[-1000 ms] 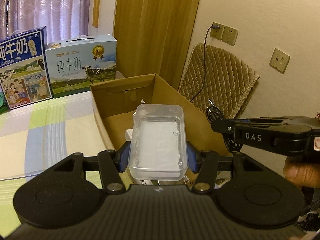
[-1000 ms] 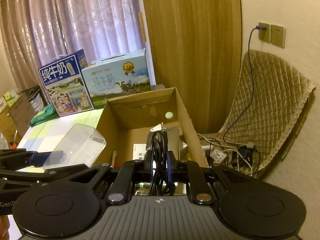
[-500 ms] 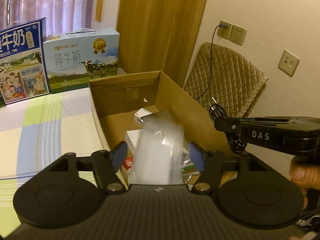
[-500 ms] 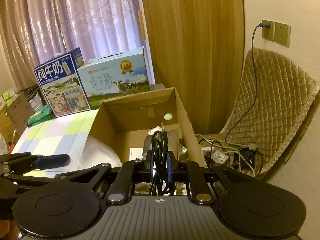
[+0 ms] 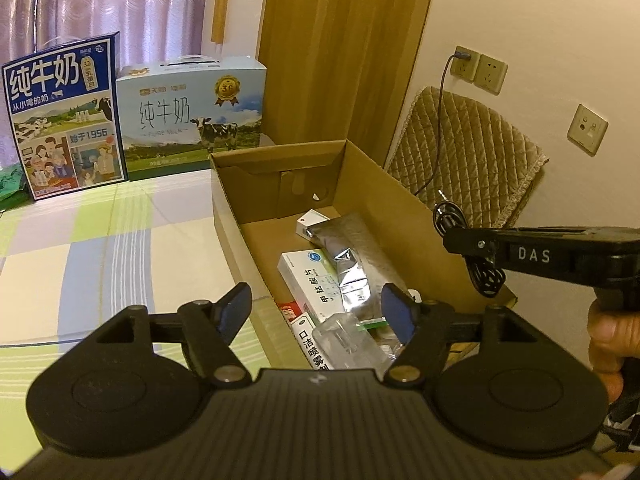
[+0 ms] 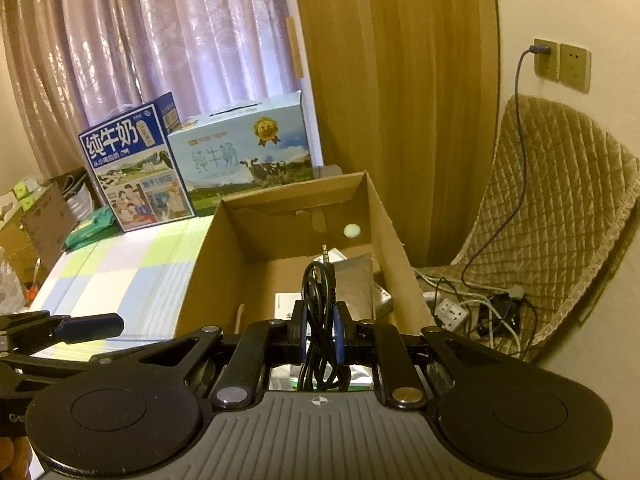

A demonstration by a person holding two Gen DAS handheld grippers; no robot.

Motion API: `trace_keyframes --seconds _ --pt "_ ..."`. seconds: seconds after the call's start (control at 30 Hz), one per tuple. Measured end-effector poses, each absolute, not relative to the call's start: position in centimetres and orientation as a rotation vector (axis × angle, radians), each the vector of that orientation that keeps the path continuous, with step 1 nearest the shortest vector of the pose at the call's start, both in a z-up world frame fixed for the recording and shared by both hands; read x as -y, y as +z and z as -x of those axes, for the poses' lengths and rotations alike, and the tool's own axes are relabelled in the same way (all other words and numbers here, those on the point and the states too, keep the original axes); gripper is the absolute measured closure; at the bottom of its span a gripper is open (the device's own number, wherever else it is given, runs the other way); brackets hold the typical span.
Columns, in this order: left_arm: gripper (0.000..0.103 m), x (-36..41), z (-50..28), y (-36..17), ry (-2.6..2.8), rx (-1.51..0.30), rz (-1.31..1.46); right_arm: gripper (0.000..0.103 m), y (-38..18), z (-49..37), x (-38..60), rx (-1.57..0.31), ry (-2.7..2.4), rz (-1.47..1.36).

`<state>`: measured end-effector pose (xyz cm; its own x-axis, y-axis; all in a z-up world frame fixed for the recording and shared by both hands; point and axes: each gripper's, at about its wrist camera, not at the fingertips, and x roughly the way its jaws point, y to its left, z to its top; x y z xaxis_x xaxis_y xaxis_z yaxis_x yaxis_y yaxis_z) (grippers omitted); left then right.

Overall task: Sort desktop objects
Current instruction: 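Open both tools to drop the tray and cable into the box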

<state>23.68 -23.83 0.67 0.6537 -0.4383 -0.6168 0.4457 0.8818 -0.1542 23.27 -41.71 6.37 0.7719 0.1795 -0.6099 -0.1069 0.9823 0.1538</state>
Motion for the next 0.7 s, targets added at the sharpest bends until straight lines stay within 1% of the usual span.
trace_keyframes --seconds 0.2,0.3,0.37,0.4,0.43,0.57,0.6,0.67,0.7 --pt "0.034 23.3 -23.4 0.8 -0.494 -0.688 -0.001 0.093 6.6 -23.7 41.3 -0.675 0.17 -0.12" --pt "0.029 23.0 -23.4 0.8 -0.488 -0.689 0.002 0.092 6.4 -24.1 41.3 -0.691 0.178 -0.134" --pt "0.028 22.9 -23.4 0.8 -0.484 -0.691 -0.002 0.077 6.4 -24.1 41.4 -0.684 0.169 -0.14" --pt "0.027 22.8 -23.3 0.7 -0.482 -0.695 -0.002 0.062 6.4 -24.0 41.5 -0.675 0.169 -0.146" --pt "0.025 22.7 -23.3 0.6 -0.48 -0.698 -0.001 0.052 6.5 -23.9 41.7 -0.667 0.167 -0.153" --pt "0.021 22.1 -23.0 0.2 -0.468 -0.716 0.01 0.05 6.6 -23.4 42.2 -0.659 0.151 -0.166" --pt "0.02 21.9 -22.9 0.2 -0.464 -0.722 0.013 0.049 6.5 -23.3 42.4 -0.66 0.146 -0.172" --pt "0.015 21.6 -22.4 0.1 -0.453 -0.729 0.021 0.044 6.5 -22.9 42.7 -0.663 0.139 -0.182" --pt "0.013 21.5 -22.2 0.1 -0.449 -0.731 0.023 0.041 6.5 -22.6 42.9 -0.663 0.136 -0.188"
